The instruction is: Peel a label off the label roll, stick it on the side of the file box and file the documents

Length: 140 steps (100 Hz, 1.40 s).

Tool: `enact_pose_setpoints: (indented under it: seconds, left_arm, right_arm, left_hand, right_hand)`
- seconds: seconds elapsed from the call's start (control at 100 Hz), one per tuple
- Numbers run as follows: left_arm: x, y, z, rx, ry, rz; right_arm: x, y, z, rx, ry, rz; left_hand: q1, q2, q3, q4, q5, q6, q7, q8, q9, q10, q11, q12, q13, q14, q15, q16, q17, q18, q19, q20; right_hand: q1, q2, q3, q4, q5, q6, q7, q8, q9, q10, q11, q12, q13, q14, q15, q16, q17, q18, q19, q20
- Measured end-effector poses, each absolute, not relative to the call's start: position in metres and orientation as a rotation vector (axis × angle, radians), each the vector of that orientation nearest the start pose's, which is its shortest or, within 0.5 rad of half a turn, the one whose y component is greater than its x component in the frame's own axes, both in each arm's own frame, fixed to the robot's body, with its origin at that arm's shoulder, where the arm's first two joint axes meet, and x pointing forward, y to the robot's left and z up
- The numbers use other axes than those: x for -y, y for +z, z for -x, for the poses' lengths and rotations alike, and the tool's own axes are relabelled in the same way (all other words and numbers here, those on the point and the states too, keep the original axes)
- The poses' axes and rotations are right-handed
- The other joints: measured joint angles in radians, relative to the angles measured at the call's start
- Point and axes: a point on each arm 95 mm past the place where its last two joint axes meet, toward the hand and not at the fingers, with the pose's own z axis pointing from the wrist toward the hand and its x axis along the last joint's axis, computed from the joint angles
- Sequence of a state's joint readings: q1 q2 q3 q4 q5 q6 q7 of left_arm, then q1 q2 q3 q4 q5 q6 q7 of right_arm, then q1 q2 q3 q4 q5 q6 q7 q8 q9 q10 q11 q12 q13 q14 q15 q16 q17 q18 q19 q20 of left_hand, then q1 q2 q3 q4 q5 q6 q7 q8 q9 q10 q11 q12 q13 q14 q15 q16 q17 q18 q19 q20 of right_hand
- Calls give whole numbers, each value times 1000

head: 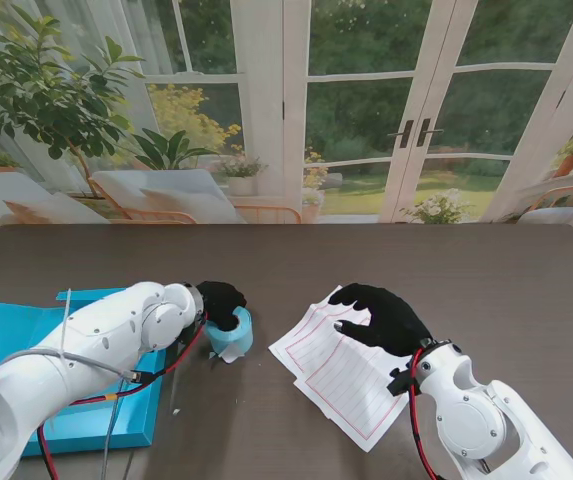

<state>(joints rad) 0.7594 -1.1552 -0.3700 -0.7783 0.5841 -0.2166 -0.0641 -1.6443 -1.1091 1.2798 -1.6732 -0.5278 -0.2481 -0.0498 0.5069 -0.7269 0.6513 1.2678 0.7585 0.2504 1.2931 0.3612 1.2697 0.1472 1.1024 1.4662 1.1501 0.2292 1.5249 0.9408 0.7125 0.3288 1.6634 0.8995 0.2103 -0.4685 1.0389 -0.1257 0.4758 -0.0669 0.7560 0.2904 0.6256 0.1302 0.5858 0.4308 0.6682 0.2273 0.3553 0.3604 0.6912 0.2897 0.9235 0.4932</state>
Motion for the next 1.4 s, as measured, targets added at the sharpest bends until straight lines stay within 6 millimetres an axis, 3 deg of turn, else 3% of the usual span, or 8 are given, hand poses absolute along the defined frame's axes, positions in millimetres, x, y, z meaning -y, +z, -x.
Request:
enact_pose_setpoints:
  seconds: [0.28,0.8,1.0,1.28,1.4]
  left_arm:
    - [20,-381,-528,-2022,-1317,1276]
    - [4,-389,-511,-1682,-1480,1713]
    - [5,-379,-505,-1534,-1536,1818]
    - [13,-356,-496,-1315,-1608,1965]
    - [20,-347,-492,-1291,-1618,1977]
  right_arm:
    - [-8,-302,-380,1561,-2513,1816]
    - [-9,-304,-380,1564,-2503,1816]
    - [-11,-305,-379,1570,-2505,1810]
    - [-17,-306,-376,1599,-2591,1786]
    - [-22,-305,-374,1546,-2662,1799]
  left_hand:
    - [24,-36,-10,7,17,2,-15,-20,25,-4,37,-74,68,-8,1,-25,76,2,49,-116]
    - [41,-60,-13,4,39,6,-35,-45,38,-4,67,-141,90,-9,23,-60,131,14,76,-169]
    - [42,-60,-13,4,40,7,-35,-45,39,-4,78,-152,90,-9,37,-65,163,22,88,-185]
    - [42,-60,-13,4,42,10,-35,-45,39,-4,122,-210,91,-9,83,-105,255,25,125,-276]
    - [42,-60,-13,4,42,11,-35,-45,39,-4,127,-221,91,-10,86,-114,269,25,129,-313]
  right_hand:
    - [0,8,1,0,0,2,0,0,0,0,0,0,0,0,0,0,0,0,0,0]
    - [-3,18,1,0,1,3,0,0,0,0,0,0,0,0,0,0,0,0,0,0]
    - [-3,19,1,0,1,3,0,0,0,0,0,0,0,0,0,0,0,0,0,0]
    - [-3,18,1,0,2,13,9,0,5,0,0,0,11,0,10,0,0,0,0,0]
    - [0,-50,3,0,27,28,29,-2,29,0,13,0,33,0,25,0,0,0,0,0]
